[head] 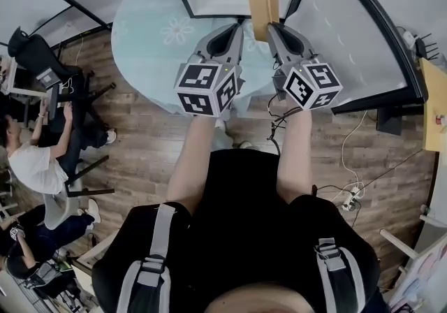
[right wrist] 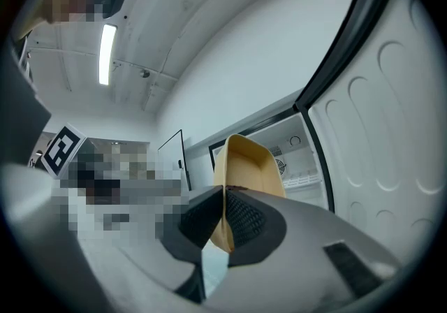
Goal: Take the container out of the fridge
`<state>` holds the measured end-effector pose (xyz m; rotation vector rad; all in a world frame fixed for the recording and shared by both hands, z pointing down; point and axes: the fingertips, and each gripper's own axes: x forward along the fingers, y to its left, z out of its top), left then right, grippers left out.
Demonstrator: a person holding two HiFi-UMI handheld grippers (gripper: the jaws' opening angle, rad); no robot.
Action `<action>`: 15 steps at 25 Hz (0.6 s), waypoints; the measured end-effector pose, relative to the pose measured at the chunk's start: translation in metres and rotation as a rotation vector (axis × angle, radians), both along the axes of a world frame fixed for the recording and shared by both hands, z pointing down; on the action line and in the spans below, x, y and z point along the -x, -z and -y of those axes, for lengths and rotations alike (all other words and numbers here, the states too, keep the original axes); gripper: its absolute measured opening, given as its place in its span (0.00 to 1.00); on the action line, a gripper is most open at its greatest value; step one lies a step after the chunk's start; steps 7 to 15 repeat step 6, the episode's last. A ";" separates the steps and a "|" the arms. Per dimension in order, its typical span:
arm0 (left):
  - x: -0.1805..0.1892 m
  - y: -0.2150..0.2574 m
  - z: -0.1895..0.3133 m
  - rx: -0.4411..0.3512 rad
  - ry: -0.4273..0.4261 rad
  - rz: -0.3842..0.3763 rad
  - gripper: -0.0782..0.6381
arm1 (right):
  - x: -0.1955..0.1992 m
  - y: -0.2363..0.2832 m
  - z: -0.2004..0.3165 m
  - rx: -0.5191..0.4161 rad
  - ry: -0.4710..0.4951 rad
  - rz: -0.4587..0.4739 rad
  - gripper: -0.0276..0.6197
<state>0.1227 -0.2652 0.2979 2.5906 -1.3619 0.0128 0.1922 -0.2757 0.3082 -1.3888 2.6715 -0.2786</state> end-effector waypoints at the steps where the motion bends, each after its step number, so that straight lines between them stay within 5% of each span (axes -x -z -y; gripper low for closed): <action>1: 0.000 0.000 0.000 -0.001 0.001 0.001 0.11 | 0.000 0.000 0.000 0.000 0.001 0.000 0.07; 15: 0.002 0.002 0.001 -0.004 0.006 0.003 0.11 | 0.003 0.002 0.000 -0.002 0.006 -0.004 0.07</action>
